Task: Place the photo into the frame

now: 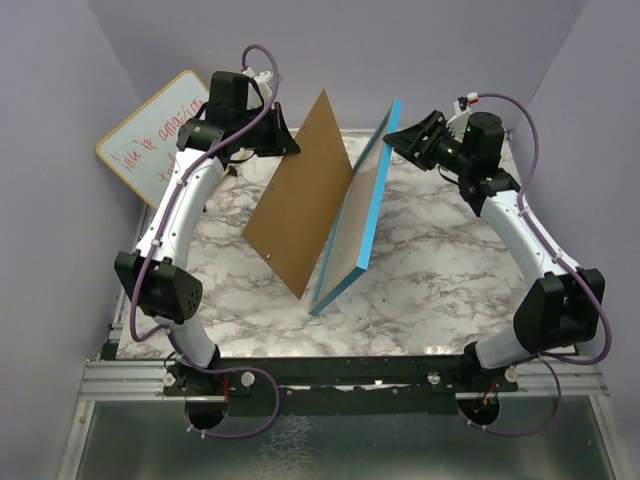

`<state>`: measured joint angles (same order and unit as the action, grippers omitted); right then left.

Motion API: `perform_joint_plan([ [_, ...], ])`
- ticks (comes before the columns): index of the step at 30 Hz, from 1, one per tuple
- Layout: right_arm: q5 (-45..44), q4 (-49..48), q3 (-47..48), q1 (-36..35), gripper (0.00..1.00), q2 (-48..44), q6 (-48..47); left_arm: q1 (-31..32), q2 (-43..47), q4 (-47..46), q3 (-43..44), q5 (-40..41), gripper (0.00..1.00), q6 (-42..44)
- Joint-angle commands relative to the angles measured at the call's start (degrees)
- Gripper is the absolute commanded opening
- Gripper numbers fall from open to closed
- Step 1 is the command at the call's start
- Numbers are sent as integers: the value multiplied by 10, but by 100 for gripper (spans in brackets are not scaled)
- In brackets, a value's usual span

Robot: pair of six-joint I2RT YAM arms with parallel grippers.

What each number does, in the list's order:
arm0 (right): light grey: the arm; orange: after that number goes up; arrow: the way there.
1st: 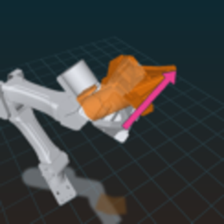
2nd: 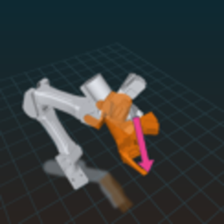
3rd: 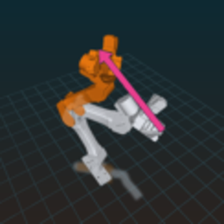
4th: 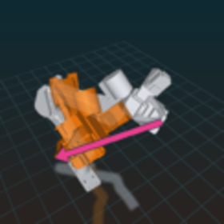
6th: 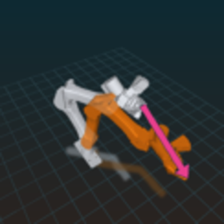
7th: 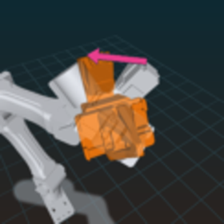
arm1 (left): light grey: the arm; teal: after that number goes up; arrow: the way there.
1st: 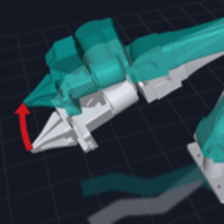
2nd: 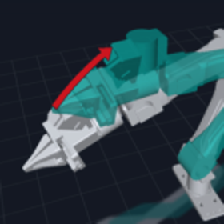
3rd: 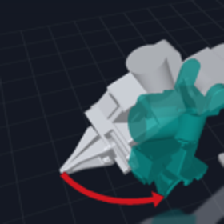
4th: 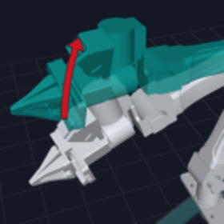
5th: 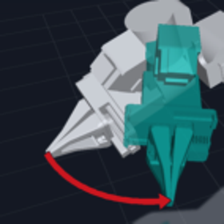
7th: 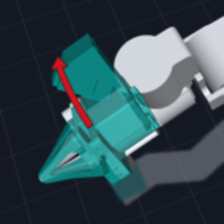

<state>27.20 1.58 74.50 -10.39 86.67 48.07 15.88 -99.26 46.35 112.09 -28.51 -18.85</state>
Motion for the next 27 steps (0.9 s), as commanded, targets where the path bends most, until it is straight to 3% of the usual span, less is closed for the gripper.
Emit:
perform_joint_plan([
  [1,-61,179,-59,-2,55,52,-70,4,27,-23,47,40,0,15],
  [10,-40,124,-121,8,59,33,-65,-32,15,-1,123,73,0,15],
  [17,20,35,-190,46,65,1,-36,-59,12,6,112,116,0,26],
  [23,139,-155,-278,96,67,0,38,-61,-9,-16,73,208,0,36],
  [27,196,-340,-331,100,68,39,111,-61,-36,-43,43,239,0,52],
])
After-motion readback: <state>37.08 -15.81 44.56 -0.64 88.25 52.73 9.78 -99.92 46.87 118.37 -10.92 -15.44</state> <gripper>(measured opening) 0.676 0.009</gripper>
